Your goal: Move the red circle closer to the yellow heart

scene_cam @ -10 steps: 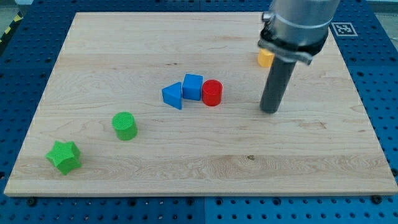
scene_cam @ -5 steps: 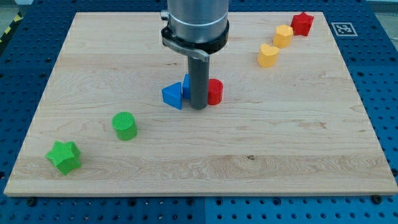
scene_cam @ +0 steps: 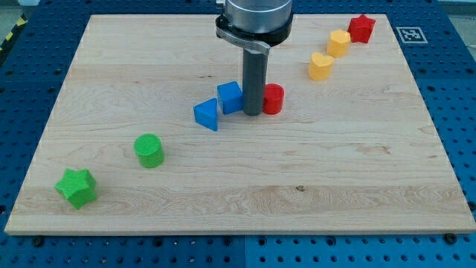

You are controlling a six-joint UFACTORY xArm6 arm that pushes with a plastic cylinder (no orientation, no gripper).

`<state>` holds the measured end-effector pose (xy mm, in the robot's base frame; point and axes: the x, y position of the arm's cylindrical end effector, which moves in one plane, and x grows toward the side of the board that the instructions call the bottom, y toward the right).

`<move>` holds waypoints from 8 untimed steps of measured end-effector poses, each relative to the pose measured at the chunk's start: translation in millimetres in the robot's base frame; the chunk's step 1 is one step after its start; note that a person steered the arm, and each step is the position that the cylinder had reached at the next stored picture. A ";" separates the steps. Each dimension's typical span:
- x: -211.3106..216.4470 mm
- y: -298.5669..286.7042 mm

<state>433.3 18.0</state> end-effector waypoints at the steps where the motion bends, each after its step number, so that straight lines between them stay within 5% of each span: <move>1: -18.2 8.6; 5: 7.8 20.4; 8: -12.5 54.5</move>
